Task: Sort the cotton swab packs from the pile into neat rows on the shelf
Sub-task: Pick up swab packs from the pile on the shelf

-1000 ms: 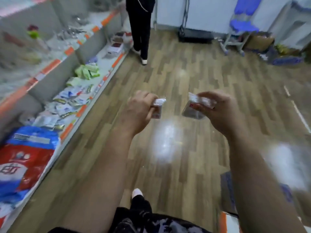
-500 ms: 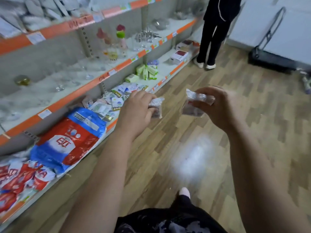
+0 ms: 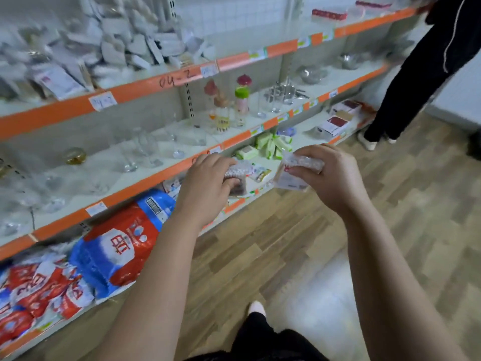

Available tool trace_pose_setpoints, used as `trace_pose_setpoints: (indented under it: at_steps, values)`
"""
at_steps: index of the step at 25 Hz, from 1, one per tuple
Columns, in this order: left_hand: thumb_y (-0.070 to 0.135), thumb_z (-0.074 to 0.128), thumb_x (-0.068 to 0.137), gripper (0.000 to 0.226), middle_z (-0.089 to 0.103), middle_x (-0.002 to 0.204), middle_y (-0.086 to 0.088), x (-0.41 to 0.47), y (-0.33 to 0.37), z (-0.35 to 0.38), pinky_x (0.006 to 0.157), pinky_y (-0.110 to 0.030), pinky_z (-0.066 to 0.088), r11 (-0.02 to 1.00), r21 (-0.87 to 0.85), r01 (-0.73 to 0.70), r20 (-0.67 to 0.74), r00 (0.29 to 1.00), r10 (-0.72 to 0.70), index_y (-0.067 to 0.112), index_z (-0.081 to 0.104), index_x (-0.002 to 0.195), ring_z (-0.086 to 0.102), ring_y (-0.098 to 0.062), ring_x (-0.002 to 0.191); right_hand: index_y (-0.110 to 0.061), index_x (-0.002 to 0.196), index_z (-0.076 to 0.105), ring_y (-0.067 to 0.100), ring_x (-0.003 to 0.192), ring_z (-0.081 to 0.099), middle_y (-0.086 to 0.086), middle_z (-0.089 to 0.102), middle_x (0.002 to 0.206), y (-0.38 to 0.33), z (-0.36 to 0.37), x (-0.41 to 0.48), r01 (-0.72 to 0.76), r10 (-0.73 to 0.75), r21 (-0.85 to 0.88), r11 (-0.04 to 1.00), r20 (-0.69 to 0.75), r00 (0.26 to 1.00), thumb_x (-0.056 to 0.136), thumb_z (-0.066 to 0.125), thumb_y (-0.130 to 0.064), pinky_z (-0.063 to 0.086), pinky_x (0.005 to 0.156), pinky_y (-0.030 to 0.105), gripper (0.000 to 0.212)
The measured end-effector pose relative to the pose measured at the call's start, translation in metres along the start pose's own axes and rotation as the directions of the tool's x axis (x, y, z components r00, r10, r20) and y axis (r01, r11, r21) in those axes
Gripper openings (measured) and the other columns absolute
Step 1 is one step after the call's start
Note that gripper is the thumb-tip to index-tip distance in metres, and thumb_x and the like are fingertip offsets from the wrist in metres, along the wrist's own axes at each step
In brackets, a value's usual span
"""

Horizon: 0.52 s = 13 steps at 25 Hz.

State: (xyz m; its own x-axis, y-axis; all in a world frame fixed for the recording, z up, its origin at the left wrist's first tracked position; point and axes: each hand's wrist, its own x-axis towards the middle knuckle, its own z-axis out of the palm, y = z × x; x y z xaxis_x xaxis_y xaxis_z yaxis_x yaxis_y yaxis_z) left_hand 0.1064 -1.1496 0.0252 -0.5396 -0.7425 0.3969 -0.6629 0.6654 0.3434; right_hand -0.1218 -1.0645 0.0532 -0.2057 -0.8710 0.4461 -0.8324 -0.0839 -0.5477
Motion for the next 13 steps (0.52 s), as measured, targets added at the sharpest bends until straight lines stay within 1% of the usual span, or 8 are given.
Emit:
trace_pose_setpoints:
  at_steps: [2,4,6,7,11,13]
  values:
    - [0.022,0.062,0.089,0.033,0.059,0.113,-0.007,0.041,-0.015,0.004,0.092,-0.034,0.035,0.999,0.015,0.052,-0.027,0.998,-0.051,0.011,0.059,0.119,0.046,-0.028,0.109,-0.018,0.094,0.071,0.020,0.085,0.059,0.004,0.068,0.090,0.017,0.010,0.054,0.026,-0.026,0.003,1.000,0.020,0.999,0.073,0.078,-0.028,0.036,0.069,0.022,0.025]
    - [0.022,0.062,0.089,0.032,0.059,0.113,-0.007,0.078,-0.029,0.004,0.092,-0.033,0.035,0.995,0.019,0.098,-0.068,0.993,-0.096,0.010,0.060,0.119,0.046,-0.028,0.110,-0.017,0.094,0.072,0.015,0.085,0.057,0.004,0.068,0.089,0.027,0.024,0.104,0.073,-0.073,0.015,0.997,0.042,0.996,0.072,0.079,-0.026,0.033,0.067,0.013,0.025]
    - [0.023,0.061,0.089,0.032,0.060,0.112,-0.006,0.109,-0.046,0.001,0.092,-0.032,0.035,0.991,0.042,0.127,-0.103,0.987,-0.122,0.011,0.060,0.118,0.046,-0.027,0.109,-0.016,0.095,0.073,0.009,0.084,0.055,0.001,0.067,0.089,0.029,0.040,0.149,0.122,-0.124,0.050,0.991,0.057,0.991,0.072,0.080,-0.024,0.031,0.069,0.003,0.025]
    - [0.023,0.061,0.089,0.031,0.060,0.112,-0.005,0.120,-0.054,-0.002,0.092,-0.032,0.035,0.989,0.052,0.140,-0.118,0.984,-0.133,0.011,0.060,0.118,0.046,-0.027,0.109,-0.016,0.096,0.073,0.008,0.084,0.055,-0.001,0.065,0.090,0.028,0.048,0.168,0.134,-0.139,0.071,0.988,0.067,0.988,0.072,0.079,-0.023,0.031,0.070,0.001,0.026]
    - [0.023,0.060,0.090,0.031,0.059,0.117,-0.004,0.165,-0.098,-0.011,0.095,-0.029,0.032,0.975,0.080,0.205,-0.183,0.965,-0.188,0.011,0.060,0.119,0.046,-0.025,0.112,-0.016,0.098,0.073,0.010,0.083,0.058,-0.003,0.063,0.091,0.024,0.091,0.237,0.198,-0.209,0.127,0.972,0.081,0.975,0.072,0.080,-0.024,0.036,0.073,0.005,0.028]
    - [0.023,0.059,0.090,0.032,0.059,0.118,-0.005,0.192,-0.126,-0.013,0.096,-0.029,0.031,0.973,0.097,0.208,-0.198,0.962,-0.186,0.011,0.060,0.120,0.045,-0.025,0.114,-0.016,0.098,0.073,0.009,0.082,0.057,-0.001,0.063,0.091,0.023,0.113,0.273,0.225,-0.236,0.130,0.966,0.071,0.969,0.072,0.080,-0.023,0.035,0.073,0.005,0.029]
